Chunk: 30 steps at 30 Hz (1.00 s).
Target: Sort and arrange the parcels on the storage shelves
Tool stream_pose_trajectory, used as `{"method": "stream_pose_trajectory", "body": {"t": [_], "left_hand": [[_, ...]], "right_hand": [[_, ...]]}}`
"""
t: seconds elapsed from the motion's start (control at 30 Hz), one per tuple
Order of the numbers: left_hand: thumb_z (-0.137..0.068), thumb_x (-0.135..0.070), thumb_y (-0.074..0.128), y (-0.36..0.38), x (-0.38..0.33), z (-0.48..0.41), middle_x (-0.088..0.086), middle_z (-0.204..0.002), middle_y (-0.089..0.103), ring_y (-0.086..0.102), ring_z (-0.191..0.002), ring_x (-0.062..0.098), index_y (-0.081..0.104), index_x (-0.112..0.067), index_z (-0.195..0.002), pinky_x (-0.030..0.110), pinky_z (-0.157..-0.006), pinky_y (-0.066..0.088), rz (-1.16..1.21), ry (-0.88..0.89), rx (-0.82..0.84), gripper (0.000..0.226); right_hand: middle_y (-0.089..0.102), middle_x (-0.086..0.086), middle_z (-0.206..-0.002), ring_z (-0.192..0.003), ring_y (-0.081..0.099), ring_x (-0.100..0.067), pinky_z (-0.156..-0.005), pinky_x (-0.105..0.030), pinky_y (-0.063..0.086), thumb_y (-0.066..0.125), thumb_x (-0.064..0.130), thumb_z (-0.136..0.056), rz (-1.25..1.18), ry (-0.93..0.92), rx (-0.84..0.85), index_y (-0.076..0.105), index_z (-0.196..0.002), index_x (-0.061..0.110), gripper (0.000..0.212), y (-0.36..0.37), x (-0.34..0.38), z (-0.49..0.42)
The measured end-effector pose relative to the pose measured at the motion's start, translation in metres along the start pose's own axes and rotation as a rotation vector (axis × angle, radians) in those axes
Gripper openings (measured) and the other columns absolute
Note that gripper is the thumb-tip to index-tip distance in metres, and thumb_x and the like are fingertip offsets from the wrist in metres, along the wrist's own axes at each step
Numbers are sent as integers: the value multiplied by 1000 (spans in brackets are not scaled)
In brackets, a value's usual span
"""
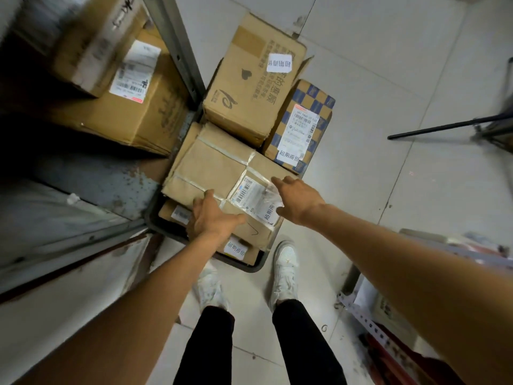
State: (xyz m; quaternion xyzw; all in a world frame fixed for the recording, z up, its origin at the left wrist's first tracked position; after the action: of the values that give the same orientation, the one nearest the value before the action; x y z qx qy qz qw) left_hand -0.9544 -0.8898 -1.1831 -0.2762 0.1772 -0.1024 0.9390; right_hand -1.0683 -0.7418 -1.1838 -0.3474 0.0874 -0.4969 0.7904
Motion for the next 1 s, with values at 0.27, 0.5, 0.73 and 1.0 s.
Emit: {"method": "stream_pose_trajectory", "body": {"t": [0.27,0.5,0.73,1.0], "left_hand": [[-70,-39,82,-107,-123,102,8,-144,39,37,-134,27,32,-17,-146,38,-106,36,-462,405,94,94],[-70,-38,81,-242,-240,246,8,-128,56,52,-118,27,43,-13,-137,35,-96,46,-589,653,-49,81],[-73,-48,77,-307,-324,374,8,-132,56,55,-116,27,46,-14,-137,38,-93,48,-696,857,-170,79],[-74,-48,75,-350,-322,492,6,-128,57,57,-111,26,50,-17,-134,42,-92,50,-660,898,-334,72]], "right_hand": [[56,-9,-129,-115,55,-27,-93,-38,49,58,39,-92,125,-48,-26,52,-132,11,49,-124,32,81],[60,-9,-127,-115,56,-29,-97,-40,48,62,42,-89,129,14,-116,52,-134,14,54,-289,51,216],[55,-10,-133,-119,54,-31,-98,-39,46,62,43,-90,144,108,-262,47,-140,14,60,-393,54,363],[60,-11,-125,-111,58,-31,-93,-42,50,56,52,-91,276,87,-423,53,-133,10,59,-435,82,473]]}}
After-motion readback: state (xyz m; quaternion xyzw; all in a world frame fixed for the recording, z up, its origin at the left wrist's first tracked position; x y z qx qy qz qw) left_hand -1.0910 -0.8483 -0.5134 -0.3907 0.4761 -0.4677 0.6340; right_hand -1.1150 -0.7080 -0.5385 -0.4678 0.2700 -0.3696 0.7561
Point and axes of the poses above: each hand's wrist, its own z-axis away from the middle knuckle, its own y-axis out of the palm, x = y × z, the point moved 9 cm from there along -z, towards the middle knuckle
